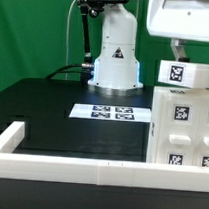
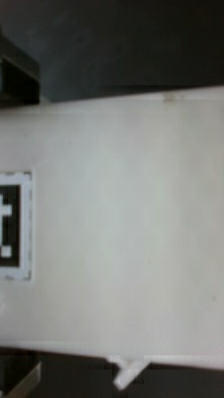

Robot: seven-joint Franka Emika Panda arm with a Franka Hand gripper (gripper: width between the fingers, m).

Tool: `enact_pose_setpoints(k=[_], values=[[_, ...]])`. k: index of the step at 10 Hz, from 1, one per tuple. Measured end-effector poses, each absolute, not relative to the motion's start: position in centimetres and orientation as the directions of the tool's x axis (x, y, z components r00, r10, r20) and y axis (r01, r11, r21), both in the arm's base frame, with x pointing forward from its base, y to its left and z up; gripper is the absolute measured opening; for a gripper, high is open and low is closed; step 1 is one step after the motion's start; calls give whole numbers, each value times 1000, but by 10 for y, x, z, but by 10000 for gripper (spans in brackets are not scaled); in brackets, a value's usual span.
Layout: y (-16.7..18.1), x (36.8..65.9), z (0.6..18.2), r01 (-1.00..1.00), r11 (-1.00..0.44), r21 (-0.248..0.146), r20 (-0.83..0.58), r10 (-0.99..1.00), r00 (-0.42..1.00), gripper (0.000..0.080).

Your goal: Assemble cabinet

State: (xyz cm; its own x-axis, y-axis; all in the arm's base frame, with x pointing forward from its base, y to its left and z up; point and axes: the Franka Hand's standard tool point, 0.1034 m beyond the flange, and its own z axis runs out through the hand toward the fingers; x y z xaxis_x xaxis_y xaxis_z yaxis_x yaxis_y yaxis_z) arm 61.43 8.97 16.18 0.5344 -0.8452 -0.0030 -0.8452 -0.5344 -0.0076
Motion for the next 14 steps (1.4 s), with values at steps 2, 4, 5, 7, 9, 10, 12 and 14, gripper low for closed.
enact_pose_setpoints(k=[2, 4, 5, 7, 9, 10, 12, 14], values=[[94, 615, 163, -936, -351, -12, -3, -936, 351, 561], [94, 615, 163, -981, -194, -13, -6, -981, 194, 561], [94, 616, 163, -997, -75, -13, -19, -997, 75, 561], [90, 616, 162, -994, 108, -6, -31, -994, -107, 561], [96, 616, 161, -986, 166, -1, -45, -985, -166, 635], [96, 616, 161, -989, 150, -2, -45, -988, -149, 764], [98, 616, 164, -991, 135, -5, -55, -989, -134, 792], [100, 618, 176, -994, 109, -22, -75, -991, -107, 798]])
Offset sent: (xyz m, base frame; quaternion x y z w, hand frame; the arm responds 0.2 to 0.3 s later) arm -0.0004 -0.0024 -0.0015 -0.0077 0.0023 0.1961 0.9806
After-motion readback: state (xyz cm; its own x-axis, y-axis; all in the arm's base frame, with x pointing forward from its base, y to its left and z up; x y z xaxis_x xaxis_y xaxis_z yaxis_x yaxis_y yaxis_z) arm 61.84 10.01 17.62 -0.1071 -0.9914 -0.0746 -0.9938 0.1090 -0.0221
